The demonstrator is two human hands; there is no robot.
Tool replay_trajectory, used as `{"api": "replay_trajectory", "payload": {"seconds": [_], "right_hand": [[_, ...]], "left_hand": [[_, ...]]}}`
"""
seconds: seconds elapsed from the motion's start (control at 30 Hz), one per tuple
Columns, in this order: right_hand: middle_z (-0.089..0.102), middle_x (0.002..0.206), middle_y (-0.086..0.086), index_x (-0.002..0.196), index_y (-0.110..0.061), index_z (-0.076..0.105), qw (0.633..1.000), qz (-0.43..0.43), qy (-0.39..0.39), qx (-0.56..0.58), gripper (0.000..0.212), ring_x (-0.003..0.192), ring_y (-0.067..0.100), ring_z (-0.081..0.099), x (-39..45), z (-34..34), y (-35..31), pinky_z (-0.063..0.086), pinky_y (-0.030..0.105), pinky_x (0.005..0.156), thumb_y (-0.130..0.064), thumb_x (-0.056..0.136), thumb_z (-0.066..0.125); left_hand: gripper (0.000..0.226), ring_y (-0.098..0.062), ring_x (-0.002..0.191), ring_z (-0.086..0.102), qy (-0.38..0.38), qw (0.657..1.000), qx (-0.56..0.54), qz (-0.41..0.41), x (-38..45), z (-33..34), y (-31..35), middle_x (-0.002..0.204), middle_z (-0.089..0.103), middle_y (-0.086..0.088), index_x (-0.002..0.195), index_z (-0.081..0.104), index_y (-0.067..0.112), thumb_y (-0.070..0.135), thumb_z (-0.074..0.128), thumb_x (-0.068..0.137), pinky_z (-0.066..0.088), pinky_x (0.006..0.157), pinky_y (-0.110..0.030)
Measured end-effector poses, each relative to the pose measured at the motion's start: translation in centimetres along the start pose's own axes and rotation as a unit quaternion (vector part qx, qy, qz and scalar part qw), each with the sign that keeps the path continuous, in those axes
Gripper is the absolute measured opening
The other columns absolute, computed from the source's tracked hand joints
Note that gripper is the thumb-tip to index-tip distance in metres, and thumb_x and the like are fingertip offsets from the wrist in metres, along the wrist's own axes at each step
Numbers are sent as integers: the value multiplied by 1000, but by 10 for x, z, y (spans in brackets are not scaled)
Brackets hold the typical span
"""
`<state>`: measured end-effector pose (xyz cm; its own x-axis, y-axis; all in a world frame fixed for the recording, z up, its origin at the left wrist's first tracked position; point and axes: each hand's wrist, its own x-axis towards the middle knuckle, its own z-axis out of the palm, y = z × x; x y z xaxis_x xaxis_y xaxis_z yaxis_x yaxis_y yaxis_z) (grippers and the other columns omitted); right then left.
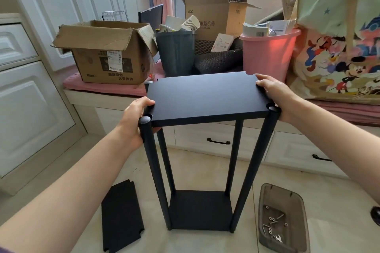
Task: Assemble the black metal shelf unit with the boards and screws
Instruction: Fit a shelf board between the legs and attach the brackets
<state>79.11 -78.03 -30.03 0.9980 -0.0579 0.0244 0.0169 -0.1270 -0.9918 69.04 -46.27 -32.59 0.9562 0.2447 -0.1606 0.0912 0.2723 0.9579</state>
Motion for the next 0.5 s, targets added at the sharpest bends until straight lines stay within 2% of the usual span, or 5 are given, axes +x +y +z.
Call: {"api": "replay_trajectory", "payload": {"seconds": [0.07, 0.17, 0.33, 0.4, 0.5], "right_hand": [[64, 107, -10, 122, -35, 58, 1000, 0, -11, -3, 30, 68, -3, 64, 1, -1, 2, 47, 18, 52, -22, 96, 50], [62, 105, -12, 120, -37, 55, 1000, 0, -11, -21, 28, 63, -5, 65, -1, -2, 2, 47, 15, 48, -29, 93, 55], [67, 104, -8, 120, -34, 55, 999, -8, -25, -28, 34, 74, 5, 68, -4, -4, 4, 53, 28, 65, -47, 90, 64], [67, 105, -9, 117, -34, 53, 999, -12, -28, -25, 29, 76, 5, 67, -5, -3, 4, 54, 25, 59, -43, 91, 65], [65, 106, -9, 121, -28, 50, 999, -15, -32, -9, 32, 66, 0, 69, -6, -1, 6, 52, 19, 49, -34, 94, 64]], "left_hand": [[19, -15, 67, 71, -17, 1000, -4, -21, -1, -2, 0, 78, 71, -4, 104, 59, 15, 30, 56, 93, 57, 63, -27], [23, -13, 61, 72, -29, 999, 4, -38, 1, -3, 1, 67, 73, 1, 103, 60, 16, 37, 54, 95, 57, 63, -26], [42, -23, 87, 75, -24, 997, 33, -62, 7, -8, 1, 100, 75, -5, 114, 64, 18, 53, 56, 94, 59, 74, -35], [43, -27, 97, 72, -14, 997, 37, -69, 10, -7, 0, 112, 71, -7, 115, 65, 16, 53, 60, 92, 58, 79, -40], [43, -23, 89, 72, 8, 996, 51, -78, 14, -3, -5, 111, 71, -5, 122, 62, 16, 47, 63, 93, 55, 67, -35]]}}
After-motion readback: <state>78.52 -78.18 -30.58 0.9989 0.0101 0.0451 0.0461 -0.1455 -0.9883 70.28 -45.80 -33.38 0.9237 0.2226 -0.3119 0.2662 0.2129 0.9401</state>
